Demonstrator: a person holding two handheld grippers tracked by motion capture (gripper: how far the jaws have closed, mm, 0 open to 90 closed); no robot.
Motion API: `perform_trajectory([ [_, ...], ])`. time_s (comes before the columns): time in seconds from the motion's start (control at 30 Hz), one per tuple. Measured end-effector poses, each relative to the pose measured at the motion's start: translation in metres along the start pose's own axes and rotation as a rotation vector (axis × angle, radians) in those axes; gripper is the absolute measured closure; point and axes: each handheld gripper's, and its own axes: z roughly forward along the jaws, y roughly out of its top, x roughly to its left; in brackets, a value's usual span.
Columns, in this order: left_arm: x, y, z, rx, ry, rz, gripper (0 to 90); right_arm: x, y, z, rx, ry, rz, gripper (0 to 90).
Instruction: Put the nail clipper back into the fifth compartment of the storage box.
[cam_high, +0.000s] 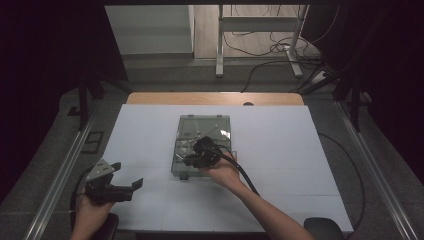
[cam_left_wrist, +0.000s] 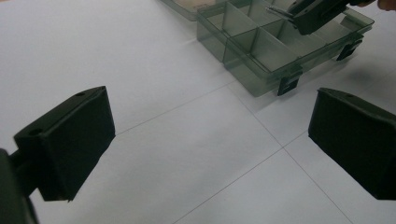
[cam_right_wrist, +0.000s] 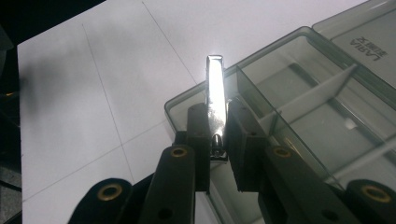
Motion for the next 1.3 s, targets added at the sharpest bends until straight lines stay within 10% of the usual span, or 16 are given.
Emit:
perform_trajectory([
  [0.83, 0.001, 0.0, 0.0, 0.0, -0.006, -0.003, 1.0, 0.005, 0.003, 0.03, 0.031, -0.029, -0.008, 77.4],
  [1.3, 0.001, 0.0, 0.0, 0.001, -0.006, -0.002, 1.0, 0.002, 0.001, 0.014, 0.025, -0.033, -0.029, 49.3],
])
